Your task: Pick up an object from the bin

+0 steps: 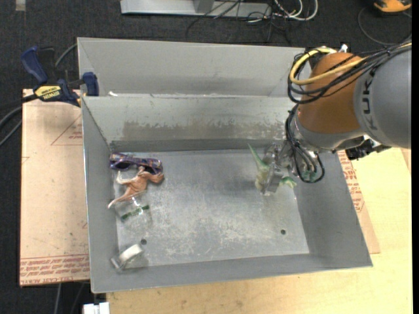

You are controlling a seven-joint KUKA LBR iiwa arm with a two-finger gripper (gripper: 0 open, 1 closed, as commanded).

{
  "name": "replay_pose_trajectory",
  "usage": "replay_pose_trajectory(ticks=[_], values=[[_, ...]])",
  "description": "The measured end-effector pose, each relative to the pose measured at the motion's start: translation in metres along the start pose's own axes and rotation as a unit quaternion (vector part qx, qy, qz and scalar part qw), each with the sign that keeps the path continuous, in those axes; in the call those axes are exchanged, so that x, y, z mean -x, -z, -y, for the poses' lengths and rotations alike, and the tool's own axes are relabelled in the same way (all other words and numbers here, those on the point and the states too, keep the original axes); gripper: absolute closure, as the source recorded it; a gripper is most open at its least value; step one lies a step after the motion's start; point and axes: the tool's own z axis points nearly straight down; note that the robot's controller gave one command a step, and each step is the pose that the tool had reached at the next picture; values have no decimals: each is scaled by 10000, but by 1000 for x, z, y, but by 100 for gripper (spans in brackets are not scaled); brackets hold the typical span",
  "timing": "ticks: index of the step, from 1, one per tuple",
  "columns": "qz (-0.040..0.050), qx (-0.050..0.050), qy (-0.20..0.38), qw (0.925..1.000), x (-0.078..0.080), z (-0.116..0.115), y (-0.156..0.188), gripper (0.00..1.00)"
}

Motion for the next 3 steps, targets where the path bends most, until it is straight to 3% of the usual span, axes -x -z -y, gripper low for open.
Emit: replay_pose_trajectory(ticks=[3], values=[[-15,1,3,10000,-1,0,15,100]])
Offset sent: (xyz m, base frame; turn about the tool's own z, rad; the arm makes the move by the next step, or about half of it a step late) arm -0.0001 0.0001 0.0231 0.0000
